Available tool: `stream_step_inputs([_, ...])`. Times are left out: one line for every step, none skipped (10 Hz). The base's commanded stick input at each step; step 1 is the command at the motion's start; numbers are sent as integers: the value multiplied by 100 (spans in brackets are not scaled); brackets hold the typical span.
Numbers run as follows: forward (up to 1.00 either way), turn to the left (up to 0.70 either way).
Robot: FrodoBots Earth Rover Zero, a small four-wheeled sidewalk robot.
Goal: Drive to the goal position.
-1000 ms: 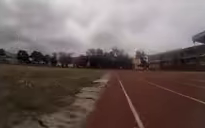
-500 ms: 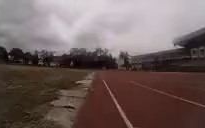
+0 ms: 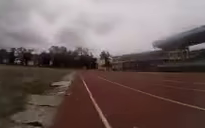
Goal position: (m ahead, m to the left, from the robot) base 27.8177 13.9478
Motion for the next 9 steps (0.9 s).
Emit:
stream_step_inputs([100, 0])
stream_step_inputs([100, 0])
stream_step_inputs([100, 0])
stream_step_inputs([100, 0])
stream_step_inputs([100, 0])
stream_step_inputs([100, 0])
stream_step_inputs([100, 0])
stream_step_inputs([100, 0])
stream_step_inputs([100, 0])
